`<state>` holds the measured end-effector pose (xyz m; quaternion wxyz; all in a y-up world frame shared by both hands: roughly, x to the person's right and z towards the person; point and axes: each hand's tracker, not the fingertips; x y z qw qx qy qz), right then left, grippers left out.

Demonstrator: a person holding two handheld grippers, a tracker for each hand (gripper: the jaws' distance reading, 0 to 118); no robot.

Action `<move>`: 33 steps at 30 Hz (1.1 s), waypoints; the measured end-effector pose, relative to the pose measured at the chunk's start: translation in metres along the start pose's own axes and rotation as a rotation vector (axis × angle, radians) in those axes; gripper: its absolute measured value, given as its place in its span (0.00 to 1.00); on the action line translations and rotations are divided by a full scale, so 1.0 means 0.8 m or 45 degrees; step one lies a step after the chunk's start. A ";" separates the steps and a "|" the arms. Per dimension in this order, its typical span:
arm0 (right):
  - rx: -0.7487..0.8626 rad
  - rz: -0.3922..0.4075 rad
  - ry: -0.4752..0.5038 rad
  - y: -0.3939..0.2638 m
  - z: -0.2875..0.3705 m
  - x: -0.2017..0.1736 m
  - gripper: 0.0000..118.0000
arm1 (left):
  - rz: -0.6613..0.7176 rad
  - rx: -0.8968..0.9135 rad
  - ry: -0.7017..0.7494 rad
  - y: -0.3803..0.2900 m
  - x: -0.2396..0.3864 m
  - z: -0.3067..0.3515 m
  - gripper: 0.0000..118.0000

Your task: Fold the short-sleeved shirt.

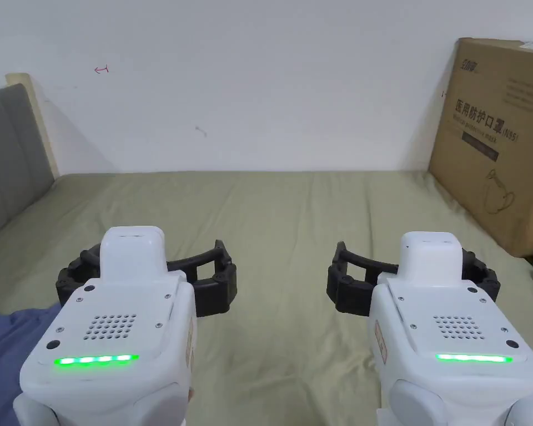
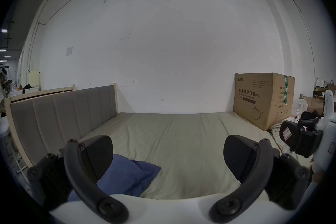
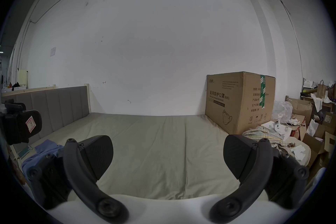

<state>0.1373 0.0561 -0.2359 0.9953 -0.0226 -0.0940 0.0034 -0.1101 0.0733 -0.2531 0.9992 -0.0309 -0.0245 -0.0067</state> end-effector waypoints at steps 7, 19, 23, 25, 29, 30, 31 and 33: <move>-0.031 -0.002 0.013 -0.003 -0.002 -0.002 1.00 | -0.020 -0.032 -0.047 0.000 0.002 0.000 1.00; -0.027 0.010 0.012 -0.004 -0.003 -0.001 1.00 | -0.027 -0.040 -0.065 0.001 0.005 -0.002 1.00; -0.034 0.001 0.007 -0.004 -0.003 0.000 1.00 | -0.039 -0.040 -0.066 0.001 0.005 -0.002 1.00; -0.035 -0.004 0.011 -0.004 -0.004 0.001 1.00 | -0.039 -0.036 -0.065 0.001 0.006 -0.002 1.00; -0.034 0.007 0.019 -0.003 -0.003 -0.001 1.00 | -0.024 -0.024 -0.075 0.002 0.007 -0.001 1.00; -0.034 0.012 0.021 -0.003 -0.003 -0.002 1.00 | -0.028 -0.024 -0.075 0.002 0.007 -0.001 1.00; -0.034 0.018 0.023 -0.002 -0.003 -0.003 1.00 | -0.033 -0.023 -0.072 0.002 0.008 -0.001 1.00; -0.032 0.033 0.021 -0.002 -0.003 -0.004 1.00 | -0.047 -0.020 -0.064 0.002 0.009 -0.001 1.00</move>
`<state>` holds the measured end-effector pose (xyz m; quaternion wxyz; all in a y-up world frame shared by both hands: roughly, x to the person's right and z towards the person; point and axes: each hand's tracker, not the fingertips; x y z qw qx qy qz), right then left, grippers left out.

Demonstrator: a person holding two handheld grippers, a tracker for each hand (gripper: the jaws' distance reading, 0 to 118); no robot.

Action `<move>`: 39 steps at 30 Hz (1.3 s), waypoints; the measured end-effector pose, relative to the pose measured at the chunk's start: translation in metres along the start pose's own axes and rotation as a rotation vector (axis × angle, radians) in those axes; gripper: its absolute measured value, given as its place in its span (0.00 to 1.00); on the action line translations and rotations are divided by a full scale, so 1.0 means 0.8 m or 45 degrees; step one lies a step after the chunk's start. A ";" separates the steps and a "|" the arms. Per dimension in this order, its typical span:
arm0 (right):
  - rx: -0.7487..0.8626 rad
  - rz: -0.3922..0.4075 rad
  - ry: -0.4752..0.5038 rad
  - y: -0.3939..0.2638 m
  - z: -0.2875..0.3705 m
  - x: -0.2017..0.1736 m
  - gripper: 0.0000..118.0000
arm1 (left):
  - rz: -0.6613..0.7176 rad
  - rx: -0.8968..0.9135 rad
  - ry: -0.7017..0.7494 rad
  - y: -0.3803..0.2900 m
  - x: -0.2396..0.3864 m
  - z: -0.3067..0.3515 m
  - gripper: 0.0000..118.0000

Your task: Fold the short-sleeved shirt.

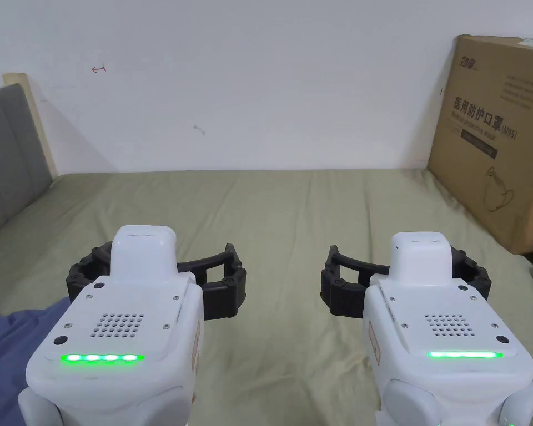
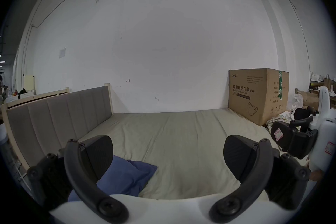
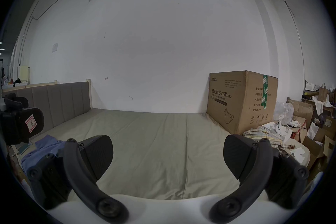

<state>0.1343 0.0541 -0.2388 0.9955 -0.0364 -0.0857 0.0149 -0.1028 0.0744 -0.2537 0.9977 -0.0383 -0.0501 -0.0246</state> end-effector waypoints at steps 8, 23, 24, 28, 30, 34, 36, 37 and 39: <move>-0.007 -0.001 0.010 0.000 0.000 -0.001 1.00 | 0.010 -0.003 0.002 0.001 -0.002 0.001 1.00; -0.017 0.007 0.003 -0.002 0.001 0.001 1.00 | 0.007 -0.006 -0.002 0.001 -0.001 0.001 1.00; -0.018 0.006 0.001 -0.002 0.001 0.001 1.00 | 0.006 -0.006 0.000 0.001 -0.001 0.000 1.00; -0.024 0.004 0.007 -0.004 0.001 0.001 1.00 | 0.005 -0.004 -0.001 0.002 -0.001 0.001 1.00; -0.026 0.018 0.002 -0.005 0.001 0.000 1.00 | 0.007 -0.002 0.001 0.001 -0.002 0.002 1.00; -0.026 0.022 0.000 -0.005 0.001 0.000 1.00 | 0.014 -0.009 0.001 0.000 -0.003 0.001 1.00; -0.028 0.013 0.004 -0.005 0.001 0.000 1.00 | 0.013 -0.013 0.000 -0.001 -0.003 0.001 1.00; -0.028 0.012 0.004 -0.005 0.001 0.000 1.00 | 0.013 -0.013 0.000 -0.001 -0.003 0.001 1.00; -0.026 0.020 0.000 -0.005 0.001 0.000 1.00 | 0.011 -0.013 0.002 -0.001 -0.003 0.001 1.00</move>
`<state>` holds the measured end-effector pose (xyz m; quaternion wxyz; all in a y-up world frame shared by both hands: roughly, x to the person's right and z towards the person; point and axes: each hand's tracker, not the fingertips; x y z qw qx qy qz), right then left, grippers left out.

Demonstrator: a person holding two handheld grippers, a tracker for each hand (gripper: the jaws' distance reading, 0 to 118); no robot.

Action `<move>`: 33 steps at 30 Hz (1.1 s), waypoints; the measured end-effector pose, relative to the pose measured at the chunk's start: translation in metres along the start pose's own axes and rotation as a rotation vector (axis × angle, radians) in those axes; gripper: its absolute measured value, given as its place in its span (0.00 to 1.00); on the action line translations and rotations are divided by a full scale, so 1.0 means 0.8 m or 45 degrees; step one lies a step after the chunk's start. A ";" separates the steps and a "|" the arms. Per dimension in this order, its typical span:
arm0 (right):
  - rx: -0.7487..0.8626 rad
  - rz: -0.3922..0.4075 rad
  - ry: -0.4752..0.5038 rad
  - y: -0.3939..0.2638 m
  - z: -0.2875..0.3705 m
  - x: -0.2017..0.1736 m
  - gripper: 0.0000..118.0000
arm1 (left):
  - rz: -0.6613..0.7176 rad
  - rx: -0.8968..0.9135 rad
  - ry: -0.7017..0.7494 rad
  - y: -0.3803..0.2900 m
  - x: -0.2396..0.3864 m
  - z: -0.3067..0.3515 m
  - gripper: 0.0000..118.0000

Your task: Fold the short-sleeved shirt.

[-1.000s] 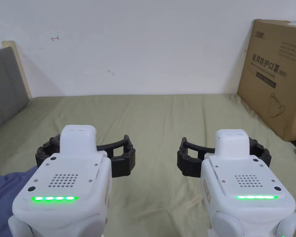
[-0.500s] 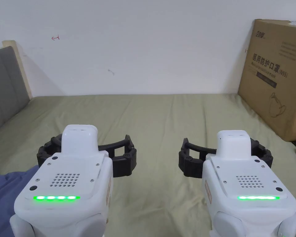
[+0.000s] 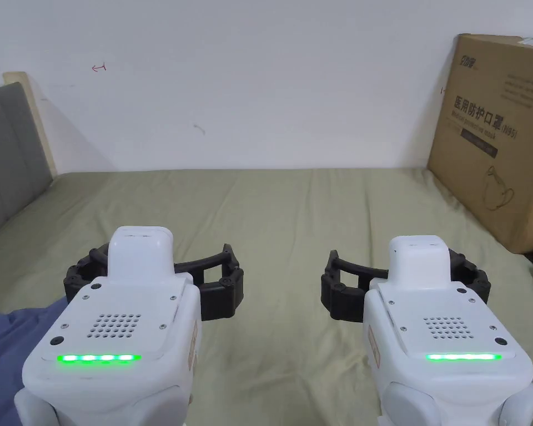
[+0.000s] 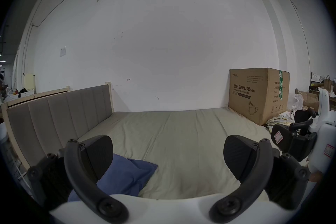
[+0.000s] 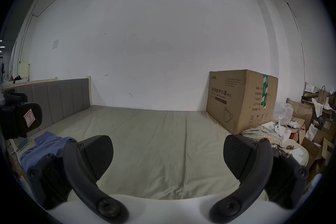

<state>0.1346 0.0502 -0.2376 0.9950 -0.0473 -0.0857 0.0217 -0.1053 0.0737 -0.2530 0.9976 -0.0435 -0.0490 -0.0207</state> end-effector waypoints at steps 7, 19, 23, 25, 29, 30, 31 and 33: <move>-0.008 -0.009 0.007 -0.001 -0.001 0.000 1.00 | 0.007 0.002 0.000 0.000 -0.002 0.000 1.00; -0.022 -0.009 0.015 -0.004 -0.002 0.001 1.00 | -0.007 -0.017 -0.018 -0.002 0.001 -0.001 1.00; -0.027 -0.010 0.019 -0.004 -0.003 0.000 1.00 | -0.014 -0.023 -0.019 -0.002 0.002 -0.002 1.00; -0.031 -0.009 0.020 -0.005 -0.003 0.000 1.00 | -0.014 -0.027 -0.019 -0.003 0.002 -0.002 1.00; -0.040 -0.006 0.018 -0.006 -0.005 0.000 1.00 | -0.011 -0.028 -0.004 -0.004 0.002 -0.003 1.00; -0.042 -0.007 0.018 -0.007 -0.005 0.000 1.00 | -0.008 -0.029 -0.005 -0.003 0.002 -0.003 1.00; -0.044 -0.007 0.019 -0.007 -0.006 0.000 1.00 | -0.003 -0.031 -0.010 -0.003 0.002 -0.004 1.00; -0.045 -0.005 0.018 -0.007 -0.006 0.000 1.00 | 0.004 -0.041 -0.014 -0.003 0.001 -0.004 1.00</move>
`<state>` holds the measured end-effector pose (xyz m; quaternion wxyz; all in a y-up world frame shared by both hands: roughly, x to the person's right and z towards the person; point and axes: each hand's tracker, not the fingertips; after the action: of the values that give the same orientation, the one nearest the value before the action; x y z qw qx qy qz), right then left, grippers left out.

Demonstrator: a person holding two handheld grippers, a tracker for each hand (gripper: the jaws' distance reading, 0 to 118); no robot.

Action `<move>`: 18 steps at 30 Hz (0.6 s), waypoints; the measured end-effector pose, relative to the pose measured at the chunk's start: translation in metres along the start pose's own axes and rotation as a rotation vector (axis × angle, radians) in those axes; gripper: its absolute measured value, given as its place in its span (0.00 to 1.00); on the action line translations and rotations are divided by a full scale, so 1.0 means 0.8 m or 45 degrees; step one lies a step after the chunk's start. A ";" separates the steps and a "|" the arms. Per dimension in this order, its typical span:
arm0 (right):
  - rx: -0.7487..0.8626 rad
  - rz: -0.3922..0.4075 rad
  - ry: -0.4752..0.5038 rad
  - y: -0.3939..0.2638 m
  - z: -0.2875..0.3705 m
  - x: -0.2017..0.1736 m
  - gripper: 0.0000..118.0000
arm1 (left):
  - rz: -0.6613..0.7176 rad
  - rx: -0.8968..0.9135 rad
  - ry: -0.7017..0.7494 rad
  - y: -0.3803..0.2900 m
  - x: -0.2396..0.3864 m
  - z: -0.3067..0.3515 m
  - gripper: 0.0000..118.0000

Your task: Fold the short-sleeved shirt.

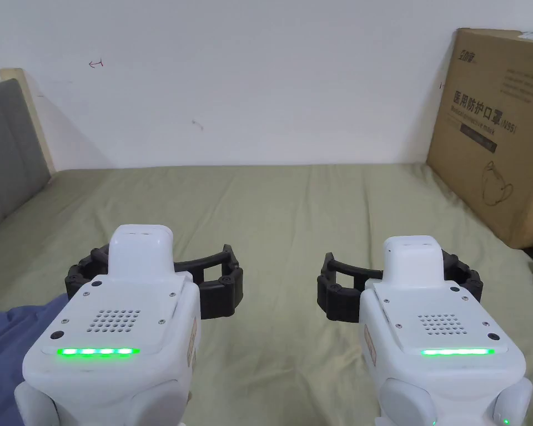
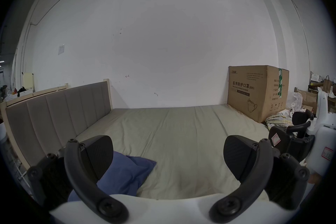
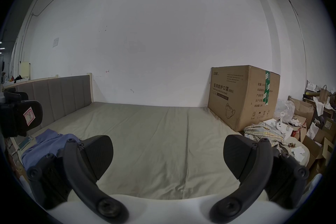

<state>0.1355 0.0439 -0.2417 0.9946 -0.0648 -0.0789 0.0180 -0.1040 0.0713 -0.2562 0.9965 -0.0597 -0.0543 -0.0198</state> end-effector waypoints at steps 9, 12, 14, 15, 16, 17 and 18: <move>-0.007 0.002 0.004 0.000 -0.001 0.001 1.00 | -0.035 0.004 -0.012 -0.004 0.003 0.000 1.00; -0.010 0.007 0.006 -0.001 -0.002 -0.001 1.00 | -0.037 0.014 -0.028 -0.004 0.005 0.001 1.00; -0.009 0.008 0.016 -0.002 -0.002 -0.002 1.00 | -0.047 0.003 -0.015 -0.002 0.008 0.001 1.00; -0.007 0.008 0.022 -0.002 -0.001 -0.002 1.00 | -0.049 0.005 -0.019 -0.003 0.007 0.001 1.00; -0.007 0.009 0.025 -0.002 0.000 -0.003 1.00 | -0.050 0.008 -0.026 -0.003 0.007 0.001 1.00; -0.007 0.012 0.023 -0.003 0.000 -0.004 1.00 | -0.049 0.007 -0.028 -0.004 0.007 0.001 1.00; -0.008 0.017 0.020 -0.003 -0.001 -0.005 1.00 | -0.046 0.008 -0.026 -0.004 0.008 0.001 1.00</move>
<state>0.1319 0.0411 -0.2424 0.9948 -0.0685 -0.0709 0.0239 -0.0983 0.0681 -0.2541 0.9956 -0.0558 -0.0654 -0.0371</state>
